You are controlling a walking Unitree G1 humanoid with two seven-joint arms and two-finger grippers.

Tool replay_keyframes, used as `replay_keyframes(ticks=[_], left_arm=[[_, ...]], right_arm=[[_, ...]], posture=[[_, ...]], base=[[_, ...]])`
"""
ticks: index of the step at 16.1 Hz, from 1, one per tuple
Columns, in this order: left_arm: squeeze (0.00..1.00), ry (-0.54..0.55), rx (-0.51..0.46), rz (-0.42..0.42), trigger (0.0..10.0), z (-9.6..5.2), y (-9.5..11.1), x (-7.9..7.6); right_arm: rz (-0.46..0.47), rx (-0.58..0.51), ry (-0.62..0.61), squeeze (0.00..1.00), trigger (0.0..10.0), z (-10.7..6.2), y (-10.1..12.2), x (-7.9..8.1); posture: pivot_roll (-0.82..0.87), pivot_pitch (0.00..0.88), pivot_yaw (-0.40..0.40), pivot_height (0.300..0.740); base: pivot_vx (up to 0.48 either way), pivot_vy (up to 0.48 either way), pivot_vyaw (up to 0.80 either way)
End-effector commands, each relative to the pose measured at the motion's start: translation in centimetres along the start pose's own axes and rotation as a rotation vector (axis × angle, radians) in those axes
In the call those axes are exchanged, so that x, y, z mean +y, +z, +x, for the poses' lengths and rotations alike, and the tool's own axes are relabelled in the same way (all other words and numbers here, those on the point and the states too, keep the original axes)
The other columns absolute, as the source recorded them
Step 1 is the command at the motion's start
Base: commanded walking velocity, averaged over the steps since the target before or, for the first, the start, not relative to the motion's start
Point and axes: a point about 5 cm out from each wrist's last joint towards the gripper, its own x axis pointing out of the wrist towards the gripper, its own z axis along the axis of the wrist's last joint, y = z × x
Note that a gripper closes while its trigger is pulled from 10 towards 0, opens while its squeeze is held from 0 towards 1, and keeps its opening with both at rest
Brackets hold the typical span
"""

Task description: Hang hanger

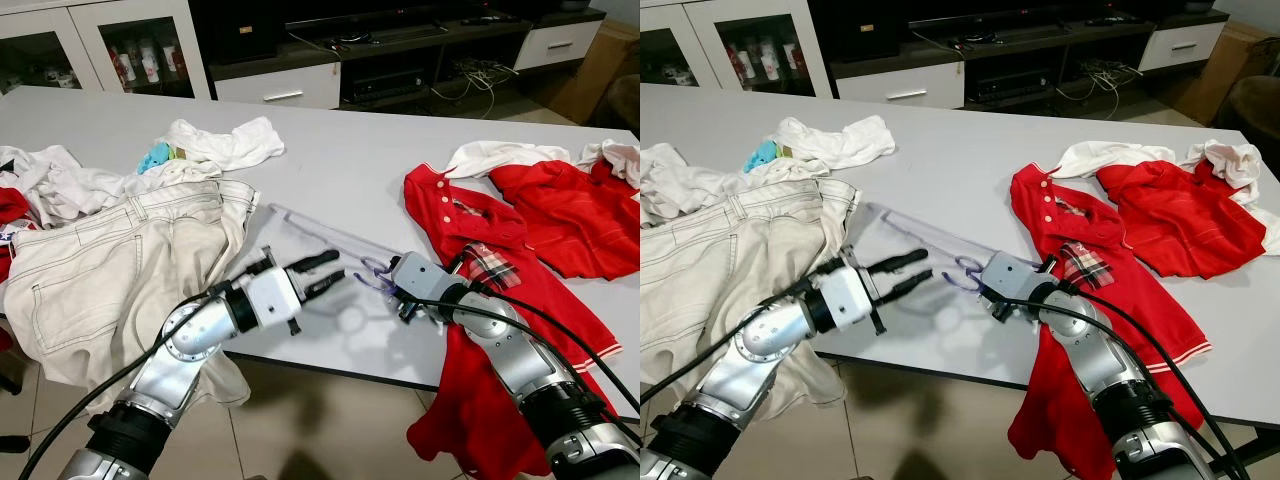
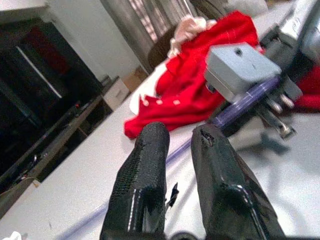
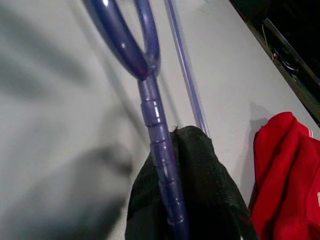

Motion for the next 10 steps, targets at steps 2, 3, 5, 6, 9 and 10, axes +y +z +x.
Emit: replay_keyframes(ticks=[2, 3, 5, 6, 9, 10], left_arm=[[0.00, 0.067, -0.002, -0.071, 10.0, -0.1, 0.1, 0.8], [0.00, 0.099, -0.002, -0.104, 10.0, -0.1, 0.1, 1.1], [0.00, 0.146, -0.009, -0.152, 10.0, 0.0, 0.2, 1.6], [0.00, 0.168, -0.016, -0.165, 10.0, 0.1, 0.3, 1.9], [0.00, 0.253, -0.040, -0.244, 10.0, 0.2, 0.5, 3.1], [0.00, 0.269, -0.043, -0.254, 10.0, 0.1, 0.5, 3.3]], right_arm=[[0.072, 0.038, -0.015, 0.00, 0.0, -0.2, -0.9, 0.1], [0.092, 0.034, -0.026, 0.00, 0.0, -0.2, -0.8, 0.0], [0.131, 0.024, -0.042, 0.00, 0.0, -0.1, -0.7, -0.3], [0.136, 0.023, -0.045, 0.00, 0.0, -0.2, -0.6, -0.4], [0.135, 0.030, -0.047, 0.00, 0.0, -0.2, -0.8, -0.5], [0.136, 0.031, -0.048, 0.00, 0.0, -0.2, -0.8, -0.5]], posture=[[-0.08, 0.000, 0.033, 0.740], [-0.08, 0.000, 0.033, 0.740], [-0.08, 0.000, 0.031, 0.740], [-0.08, 0.000, 0.028, 0.740], [-0.08, 0.000, 0.028, 0.740], [-0.08, 0.000, 0.028, 0.740]], base=[[0.000, 0.000, 0.00], [0.000, 0.000, 0.00], [0.000, 0.000, 0.00], [0.000, 0.000, 0.00], [0.000, 0.000, 0.00], [0.000, 0.000, 0.00]])
